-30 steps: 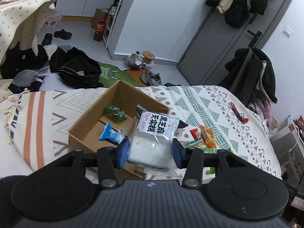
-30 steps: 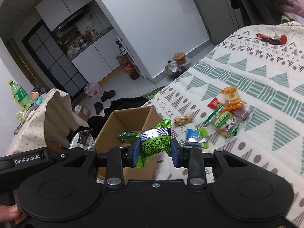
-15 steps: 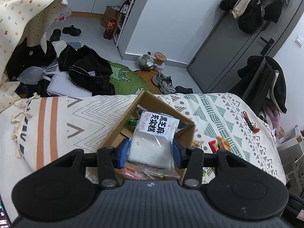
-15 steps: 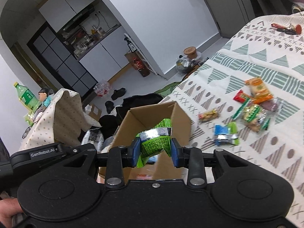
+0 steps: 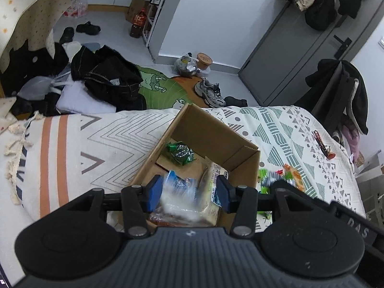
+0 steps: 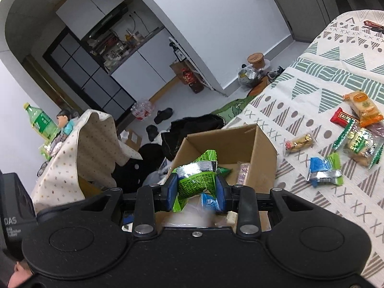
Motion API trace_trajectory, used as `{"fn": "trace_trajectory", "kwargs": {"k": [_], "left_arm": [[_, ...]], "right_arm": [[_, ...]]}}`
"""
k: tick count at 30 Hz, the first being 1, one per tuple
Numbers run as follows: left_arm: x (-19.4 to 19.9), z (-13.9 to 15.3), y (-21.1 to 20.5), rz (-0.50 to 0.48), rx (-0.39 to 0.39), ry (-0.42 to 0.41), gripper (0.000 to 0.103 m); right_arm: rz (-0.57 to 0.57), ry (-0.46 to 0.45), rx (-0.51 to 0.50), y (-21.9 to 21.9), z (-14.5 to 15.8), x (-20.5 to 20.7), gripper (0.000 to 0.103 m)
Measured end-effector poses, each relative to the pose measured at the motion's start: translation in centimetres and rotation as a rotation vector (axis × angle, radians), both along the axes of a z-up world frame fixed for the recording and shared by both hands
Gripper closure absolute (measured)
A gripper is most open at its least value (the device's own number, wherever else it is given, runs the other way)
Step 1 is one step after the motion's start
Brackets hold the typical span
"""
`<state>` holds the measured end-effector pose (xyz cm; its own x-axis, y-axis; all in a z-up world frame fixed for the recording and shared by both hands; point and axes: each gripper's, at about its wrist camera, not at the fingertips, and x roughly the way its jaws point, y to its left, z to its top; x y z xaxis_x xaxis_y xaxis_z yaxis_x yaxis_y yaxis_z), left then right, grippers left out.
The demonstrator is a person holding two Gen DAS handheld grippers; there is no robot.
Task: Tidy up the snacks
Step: 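Open both grippers to drop the white bag and green packet into the box, then move both grippers back over the remaining snacks on the bed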
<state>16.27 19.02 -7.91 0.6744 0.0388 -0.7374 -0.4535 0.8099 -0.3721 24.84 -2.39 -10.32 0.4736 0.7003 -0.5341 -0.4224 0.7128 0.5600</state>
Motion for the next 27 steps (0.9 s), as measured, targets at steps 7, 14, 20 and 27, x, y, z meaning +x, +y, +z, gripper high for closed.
{"fn": "trace_trajectory", "kwargs": {"k": [7, 14, 20, 27], "left_arm": [[-0.6, 0.8, -0.7, 0.02, 0.015, 0.021, 0.046], [-1.4, 1.8, -2.2, 0.046, 0.039, 0.033, 0.027], [-1.6, 3.1, -4.3, -0.005, 0.029, 0.01, 0.016], [-1.9, 4.7, -7.7, -0.039, 0.065, -0.014, 0.007]], "right_arm": [[-0.003, 0.001, -0.003, -0.9, -0.2, 0.0, 0.06], [-0.041, -0.018, -0.024, -3.6, 1.3, -0.9, 0.046], [-0.077, -0.039, -0.052, -6.3, 2.8, -1.7, 0.035], [-0.145, -0.087, -0.091, -10.6, 4.9, -2.7, 0.019]]}}
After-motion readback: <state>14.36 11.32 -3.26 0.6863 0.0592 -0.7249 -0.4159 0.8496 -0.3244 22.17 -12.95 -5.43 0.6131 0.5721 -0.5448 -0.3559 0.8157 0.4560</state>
